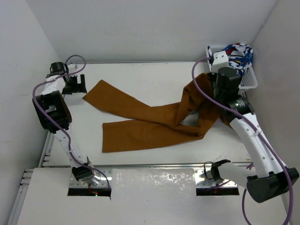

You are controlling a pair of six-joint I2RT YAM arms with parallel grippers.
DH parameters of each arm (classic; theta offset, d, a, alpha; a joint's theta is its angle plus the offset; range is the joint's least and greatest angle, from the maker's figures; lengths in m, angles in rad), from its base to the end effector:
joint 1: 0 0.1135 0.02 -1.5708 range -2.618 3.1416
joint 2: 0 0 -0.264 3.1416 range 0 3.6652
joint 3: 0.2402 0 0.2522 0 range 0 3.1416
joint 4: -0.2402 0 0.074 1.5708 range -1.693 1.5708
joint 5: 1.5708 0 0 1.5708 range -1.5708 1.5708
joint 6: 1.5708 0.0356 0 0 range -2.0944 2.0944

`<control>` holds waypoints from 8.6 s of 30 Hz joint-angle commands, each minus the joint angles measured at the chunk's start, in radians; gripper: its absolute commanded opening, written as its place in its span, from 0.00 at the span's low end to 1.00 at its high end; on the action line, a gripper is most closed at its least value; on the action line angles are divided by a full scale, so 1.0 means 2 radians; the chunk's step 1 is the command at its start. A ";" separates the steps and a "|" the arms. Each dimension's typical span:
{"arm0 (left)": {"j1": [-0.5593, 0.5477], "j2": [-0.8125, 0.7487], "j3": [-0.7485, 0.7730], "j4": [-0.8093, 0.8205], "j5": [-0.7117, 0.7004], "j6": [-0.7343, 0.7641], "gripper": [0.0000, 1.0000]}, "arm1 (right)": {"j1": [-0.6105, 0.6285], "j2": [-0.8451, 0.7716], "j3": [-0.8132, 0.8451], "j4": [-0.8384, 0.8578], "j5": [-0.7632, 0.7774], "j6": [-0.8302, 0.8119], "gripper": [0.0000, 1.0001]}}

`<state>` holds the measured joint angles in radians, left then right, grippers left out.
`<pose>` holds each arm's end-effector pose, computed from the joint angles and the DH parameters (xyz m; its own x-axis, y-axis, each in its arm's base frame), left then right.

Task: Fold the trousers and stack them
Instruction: Flatten the trousers out

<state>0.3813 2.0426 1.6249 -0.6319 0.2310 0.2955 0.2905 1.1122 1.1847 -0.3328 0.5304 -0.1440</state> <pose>0.4136 0.1570 0.2099 -0.8447 -0.0332 -0.5342 -0.0109 0.9989 -0.0449 0.2392 0.0527 0.4009 -0.2758 -0.2116 -0.9376 0.1836 0.9459 -0.2675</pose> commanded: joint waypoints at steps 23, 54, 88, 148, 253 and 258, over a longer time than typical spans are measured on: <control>0.036 0.006 0.041 -0.049 0.085 -0.040 0.00 | -0.014 0.017 -0.011 0.041 0.028 -0.022 0.00; 0.159 -0.204 0.114 -0.267 -0.210 0.251 0.00 | -0.181 -0.086 0.004 0.061 0.002 -0.068 0.00; 0.051 -0.177 0.083 -0.100 -0.017 0.020 0.00 | -0.181 0.008 -0.038 0.035 -0.123 -0.004 0.00; 0.300 -0.337 -0.279 -0.298 0.090 0.929 0.78 | -0.154 0.053 -0.020 -0.016 -0.238 0.024 0.00; 0.165 0.052 0.049 -0.075 0.060 0.037 0.65 | -0.237 0.191 0.109 -0.089 -0.133 0.040 0.00; 0.127 0.005 -0.001 -0.041 0.062 0.051 0.66 | -0.236 0.183 0.096 -0.089 -0.130 0.034 0.00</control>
<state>0.6846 2.1441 1.6615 -0.7532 0.3214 0.3714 -0.1856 1.5249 1.3762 -0.5449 0.2634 -0.0746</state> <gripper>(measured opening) 0.654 0.023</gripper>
